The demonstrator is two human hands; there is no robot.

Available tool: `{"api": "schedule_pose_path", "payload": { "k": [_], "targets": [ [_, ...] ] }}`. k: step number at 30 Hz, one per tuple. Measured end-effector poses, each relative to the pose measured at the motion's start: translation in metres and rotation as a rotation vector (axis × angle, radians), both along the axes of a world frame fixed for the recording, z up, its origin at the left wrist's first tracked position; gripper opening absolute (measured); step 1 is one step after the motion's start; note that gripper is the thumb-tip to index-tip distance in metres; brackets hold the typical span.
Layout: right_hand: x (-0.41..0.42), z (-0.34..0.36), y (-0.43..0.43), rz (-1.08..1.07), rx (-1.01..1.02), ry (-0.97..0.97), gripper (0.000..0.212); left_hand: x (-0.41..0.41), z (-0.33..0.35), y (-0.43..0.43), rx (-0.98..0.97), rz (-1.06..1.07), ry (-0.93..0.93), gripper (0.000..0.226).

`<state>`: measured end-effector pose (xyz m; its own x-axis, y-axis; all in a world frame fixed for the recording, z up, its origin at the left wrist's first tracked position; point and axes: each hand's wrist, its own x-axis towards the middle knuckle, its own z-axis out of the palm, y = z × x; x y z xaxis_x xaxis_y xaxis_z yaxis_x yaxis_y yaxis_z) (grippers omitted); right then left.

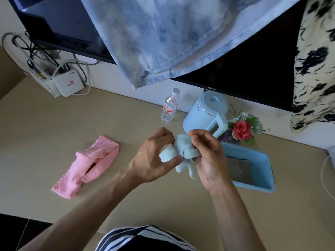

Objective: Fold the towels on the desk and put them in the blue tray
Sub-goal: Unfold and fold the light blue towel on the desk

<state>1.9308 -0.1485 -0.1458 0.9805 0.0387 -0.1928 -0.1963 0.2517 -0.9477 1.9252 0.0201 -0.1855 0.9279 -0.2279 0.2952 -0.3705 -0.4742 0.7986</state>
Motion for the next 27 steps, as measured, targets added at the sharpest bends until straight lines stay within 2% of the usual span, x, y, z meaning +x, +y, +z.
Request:
{"api": "schedule_pose_path", "payload": {
  "k": [3,6,8,12,17,23,25,27],
  "targets": [
    [-0.002,0.004,-0.004,-0.016,-0.024,0.0,0.022,-0.004,0.01,-0.007,-0.144,0.019,0.037,0.042],
    [-0.006,0.01,-0.01,0.032,-0.085,-0.025,0.014,-0.002,0.017,-0.011,-0.159,-0.027,0.097,0.055],
    [-0.007,0.013,-0.013,0.048,-0.142,-0.04,0.022,0.001,0.021,-0.015,-0.136,-0.031,0.135,0.05],
    [-0.008,0.018,-0.018,0.016,-0.25,-0.119,0.034,0.006,0.027,-0.021,-0.121,-0.082,0.135,0.018],
    [-0.01,0.017,-0.019,-0.033,-0.219,-0.128,0.029,0.004,0.033,-0.022,-0.13,-0.098,0.19,0.03],
    [-0.012,0.015,-0.022,0.045,-0.194,-0.039,0.023,0.008,0.036,-0.018,-0.581,-0.116,0.51,0.023],
    [-0.012,0.016,-0.024,0.051,-0.231,-0.07,0.015,0.008,0.037,-0.014,-0.584,-0.14,0.503,0.017],
    [-0.011,0.018,-0.025,0.04,-0.252,-0.101,0.008,0.01,0.036,-0.009,-0.468,-0.141,0.423,0.013]
  ]
}}
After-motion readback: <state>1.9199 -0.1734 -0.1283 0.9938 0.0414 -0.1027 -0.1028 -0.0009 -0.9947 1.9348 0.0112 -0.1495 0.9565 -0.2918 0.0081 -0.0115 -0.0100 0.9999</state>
